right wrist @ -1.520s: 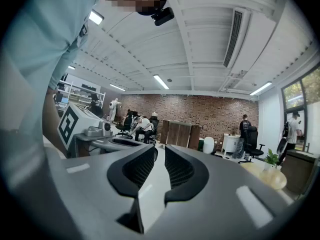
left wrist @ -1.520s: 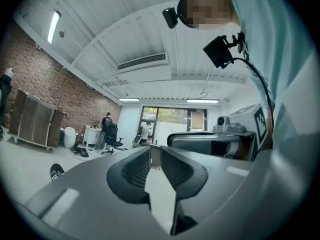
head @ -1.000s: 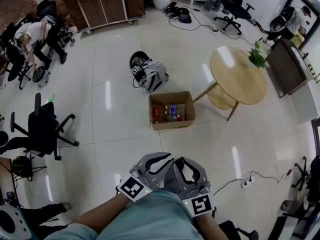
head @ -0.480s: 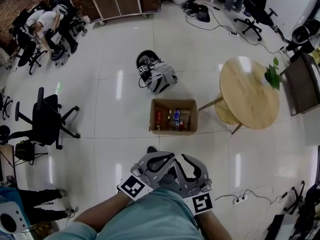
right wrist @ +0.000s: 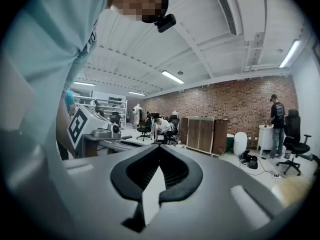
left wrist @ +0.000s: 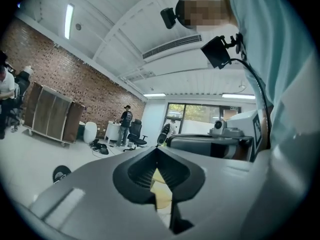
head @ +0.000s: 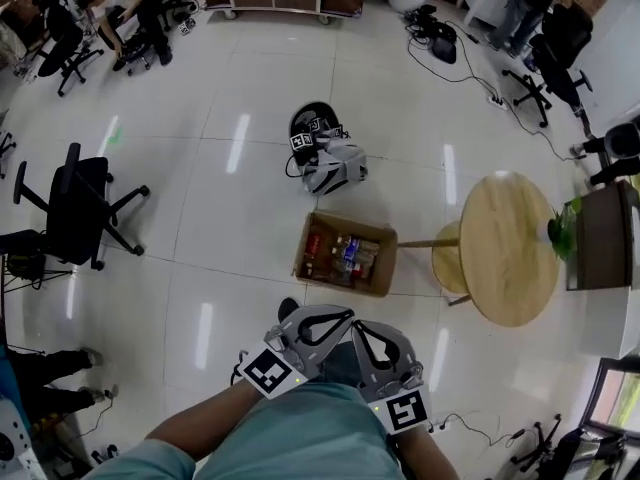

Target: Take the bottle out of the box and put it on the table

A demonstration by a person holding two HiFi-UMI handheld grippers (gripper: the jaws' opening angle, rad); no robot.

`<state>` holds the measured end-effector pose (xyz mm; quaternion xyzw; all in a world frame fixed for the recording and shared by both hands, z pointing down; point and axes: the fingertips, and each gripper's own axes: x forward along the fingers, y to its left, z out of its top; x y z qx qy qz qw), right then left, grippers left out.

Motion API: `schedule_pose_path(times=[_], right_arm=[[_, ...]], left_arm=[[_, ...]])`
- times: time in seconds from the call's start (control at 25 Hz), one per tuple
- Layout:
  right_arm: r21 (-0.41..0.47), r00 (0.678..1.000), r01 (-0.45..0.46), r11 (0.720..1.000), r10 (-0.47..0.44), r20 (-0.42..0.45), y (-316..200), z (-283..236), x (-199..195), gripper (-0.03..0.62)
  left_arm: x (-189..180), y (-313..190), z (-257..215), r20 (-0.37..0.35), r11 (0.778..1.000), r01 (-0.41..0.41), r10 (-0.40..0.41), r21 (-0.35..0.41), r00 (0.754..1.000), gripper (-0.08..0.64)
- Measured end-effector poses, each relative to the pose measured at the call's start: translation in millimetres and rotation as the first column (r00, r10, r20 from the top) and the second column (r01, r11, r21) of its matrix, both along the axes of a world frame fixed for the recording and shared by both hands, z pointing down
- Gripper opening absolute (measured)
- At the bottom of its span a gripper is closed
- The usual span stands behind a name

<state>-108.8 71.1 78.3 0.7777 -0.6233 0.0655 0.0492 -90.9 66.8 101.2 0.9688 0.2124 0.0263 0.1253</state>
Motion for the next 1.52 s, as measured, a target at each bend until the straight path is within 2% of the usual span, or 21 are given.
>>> schedule_pose_path(times=[0.2, 0.36, 0.6, 0.68, 0.76, 0.84, 0.96, 1.0, 1.08, 1.2, 1.32, 1.4, 1.52], right_arm=[[0.020, 0.996, 0.091, 0.996, -0.091, -0.006, -15, 6, 36, 0.002], [0.058, 0.986, 0.167, 0.984, -0.168, 0.015, 11, 15, 81, 0.001], [0.065, 0.949, 0.309, 0.949, -0.312, 0.037, 68, 34, 159, 0.000], [0.044, 0.933, 0.352, 0.935, -0.354, 0.061, 79, 49, 174, 0.012], [0.017, 0.917, 0.385, 0.923, -0.385, 0.101, 81, 66, 182, 0.061], [-0.014, 0.898, 0.424, 0.906, -0.418, 0.135, 77, 88, 179, 0.090], [-0.125, 0.862, 0.502, 0.856, -0.485, 0.144, 60, 145, 165, 0.102], [-0.165, 0.851, 0.523, 0.836, -0.503, 0.149, 52, 168, 161, 0.107], [-0.221, 0.838, 0.546, 0.808, -0.519, 0.171, 34, 215, 156, 0.130], [-0.288, 0.820, 0.573, 0.768, -0.536, 0.200, 4, 288, 151, 0.172], [-0.340, 0.802, 0.597, 0.727, -0.555, 0.221, -23, 365, 139, 0.171], [-0.400, 0.785, 0.617, 0.677, -0.562, 0.260, -37, 424, 126, 0.170], [-0.485, 0.750, 0.655, 0.579, -0.578, 0.322, -54, 522, 107, 0.167]], left_arm=[[37, -18, 5, 0.007, 0.996, 0.094, -0.094, 0.008, 0.996, 0.009], [80, 7, 17, 0.048, 0.985, 0.166, -0.169, 0.054, 0.984, 0.009], [155, 60, 34, 0.069, 0.941, 0.335, -0.338, 0.055, 0.938, 0.010], [166, 71, 50, 0.118, 0.928, 0.365, -0.371, 0.068, 0.921, 0.011], [171, 72, 66, 0.149, 0.919, 0.384, -0.394, 0.092, 0.907, 0.011], [168, 64, 87, 0.183, 0.900, 0.425, -0.436, 0.093, 0.881, 0.011], [152, 36, 138, 0.274, 0.860, 0.507, -0.501, 0.055, 0.821, 0.017], [146, 27, 159, 0.304, 0.853, 0.520, -0.508, 0.049, 0.806, 0.021], [136, 14, 203, 0.359, 0.855, 0.515, -0.502, 0.066, 0.787, 0.051], [123, -7, 269, 0.412, 0.863, 0.486, -0.495, 0.135, 0.765, 0.077], [103, -28, 334, 0.459, 0.855, 0.503, -0.499, 0.126, 0.735, 0.083], [84, -44, 378, 0.492, 0.846, 0.519, -0.506, 0.123, 0.708, 0.083], [54, -70, 432, 0.524, 0.821, 0.551, -0.538, 0.148, 0.660, 0.081]])
